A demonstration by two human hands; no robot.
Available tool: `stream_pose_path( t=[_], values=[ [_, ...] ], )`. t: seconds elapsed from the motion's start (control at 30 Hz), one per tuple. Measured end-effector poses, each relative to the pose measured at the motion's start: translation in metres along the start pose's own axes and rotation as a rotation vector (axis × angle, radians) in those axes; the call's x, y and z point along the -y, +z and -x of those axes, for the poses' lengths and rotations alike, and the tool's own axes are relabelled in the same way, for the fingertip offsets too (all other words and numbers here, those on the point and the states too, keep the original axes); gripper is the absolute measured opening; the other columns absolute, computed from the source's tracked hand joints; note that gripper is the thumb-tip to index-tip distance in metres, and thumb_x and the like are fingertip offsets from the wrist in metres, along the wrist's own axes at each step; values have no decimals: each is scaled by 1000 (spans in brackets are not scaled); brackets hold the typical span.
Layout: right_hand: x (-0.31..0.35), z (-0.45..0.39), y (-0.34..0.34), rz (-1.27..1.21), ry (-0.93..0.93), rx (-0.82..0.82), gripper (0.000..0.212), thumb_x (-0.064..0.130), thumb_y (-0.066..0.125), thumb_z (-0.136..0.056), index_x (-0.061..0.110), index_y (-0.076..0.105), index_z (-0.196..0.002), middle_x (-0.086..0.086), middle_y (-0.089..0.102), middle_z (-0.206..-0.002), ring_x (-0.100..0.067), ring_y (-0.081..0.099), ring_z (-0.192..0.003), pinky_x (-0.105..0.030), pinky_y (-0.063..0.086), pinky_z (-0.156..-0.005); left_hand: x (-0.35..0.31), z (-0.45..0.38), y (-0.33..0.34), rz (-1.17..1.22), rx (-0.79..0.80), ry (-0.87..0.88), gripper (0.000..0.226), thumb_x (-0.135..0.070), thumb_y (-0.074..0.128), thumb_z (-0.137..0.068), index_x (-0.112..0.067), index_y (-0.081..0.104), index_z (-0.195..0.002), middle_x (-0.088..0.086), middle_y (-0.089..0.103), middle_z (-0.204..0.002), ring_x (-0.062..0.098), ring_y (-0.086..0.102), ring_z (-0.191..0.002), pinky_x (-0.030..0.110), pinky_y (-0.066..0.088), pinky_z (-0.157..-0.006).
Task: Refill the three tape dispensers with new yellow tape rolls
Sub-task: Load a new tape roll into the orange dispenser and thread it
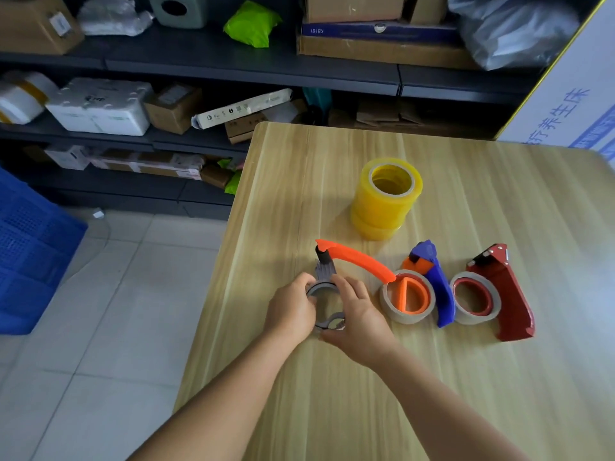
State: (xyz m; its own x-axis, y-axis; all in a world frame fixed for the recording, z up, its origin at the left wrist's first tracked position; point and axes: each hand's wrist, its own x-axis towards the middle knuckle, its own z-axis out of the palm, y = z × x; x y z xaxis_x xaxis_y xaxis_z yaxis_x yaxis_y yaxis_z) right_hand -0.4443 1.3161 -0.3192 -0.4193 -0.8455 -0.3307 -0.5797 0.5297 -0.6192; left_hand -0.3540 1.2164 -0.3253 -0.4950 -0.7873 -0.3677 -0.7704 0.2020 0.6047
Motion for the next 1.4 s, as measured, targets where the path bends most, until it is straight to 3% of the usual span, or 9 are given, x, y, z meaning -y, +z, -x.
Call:
stream_pose_path(
  t=[0.1, 0.23, 0.37, 0.47, 0.6, 0.8, 1.0, 1.17, 1.4],
  values=[
    [2, 5, -1, -82, 56, -31, 94, 28, 79, -75, 23, 21, -148, 7, 40, -137, -16, 52, -121, -21, 45, -89, -1, -2, 3, 6, -24, -59, 25, -14, 49, -91, -26, 58, -110, 0, 68, -100, 25, 62, -85, 29, 47, -68],
    [-1, 11, 2, -319, 145, -79, 49, 27, 70, -82, 32, 46, -124, 11, 59, -104, -7, 58, -92, -13, 40, -68, -5, -2, 2, -14, -45, -51, 29, -16, 49, -92, -27, 58, -118, 1, 68, -108, 27, 63, -96, 31, 49, -78],
    [-5, 12, 5, -523, 278, -76, 21, 26, 52, -94, 29, 58, -114, -7, 67, -109, -24, 61, -100, -32, 47, -81, -6, 0, 2, -7, -28, -15, 33, -17, 48, -93, -26, 59, -123, 1, 68, -115, 26, 63, -103, 33, 50, -86],
    [-6, 11, 6, -649, 322, -92, 21, 23, 53, -93, 39, 64, -103, -5, 70, -104, -28, 62, -95, -31, 46, -79, -7, 4, 3, 12, -12, -14, 38, -16, 46, -95, -24, 55, -131, 2, 64, -124, 26, 60, -111, 33, 48, -92],
    [-7, 12, 2, -771, 356, -76, 25, 17, 55, -95, 36, 65, -108, 8, 69, -92, -8, 60, -84, -29, 47, -87, -4, 6, 1, 19, 33, 7, 45, -17, 44, -96, -21, 45, -141, 2, 56, -137, 24, 56, -119, 30, 46, -97],
    [-6, 12, 2, -618, 360, -139, 22, 19, 62, -89, 33, 64, -106, -1, 71, -96, -23, 66, -95, -36, 51, -86, -2, 15, 11, 98, 227, -12, 66, -32, 54, -85, -27, 30, -147, 3, 59, -127, 21, 62, -98, 22, 41, -63],
    [-4, 21, -5, -546, 373, -171, 22, 16, 62, -89, 24, 66, -109, -3, 70, -104, -27, 64, -99, -38, 51, -83, 2, 17, 16, 150, 256, -2, 88, -36, 74, -71, -26, 30, -146, -8, 50, -138, 16, 51, -123, 28, 44, -96],
    [-12, 17, -3, -575, 460, -212, 29, 18, 67, -86, 23, 58, -112, 6, 65, -99, -13, 63, -86, -29, 52, -73, 2, 19, 23, 124, 270, 31, 106, -57, 76, -39, -29, 40, -134, -10, 59, -122, 13, 60, -108, 36, 52, -90],
    [-17, 11, -13, -414, 445, -167, 29, 25, 62, -88, 19, 50, -114, -4, 65, -94, -23, 65, -86, -39, 54, -79, -10, 28, 23, 13, 225, 116, 101, -56, 74, -41, -28, 40, -131, 2, 48, -129, 20, 57, -109, 40, 51, -89]
  ],
)
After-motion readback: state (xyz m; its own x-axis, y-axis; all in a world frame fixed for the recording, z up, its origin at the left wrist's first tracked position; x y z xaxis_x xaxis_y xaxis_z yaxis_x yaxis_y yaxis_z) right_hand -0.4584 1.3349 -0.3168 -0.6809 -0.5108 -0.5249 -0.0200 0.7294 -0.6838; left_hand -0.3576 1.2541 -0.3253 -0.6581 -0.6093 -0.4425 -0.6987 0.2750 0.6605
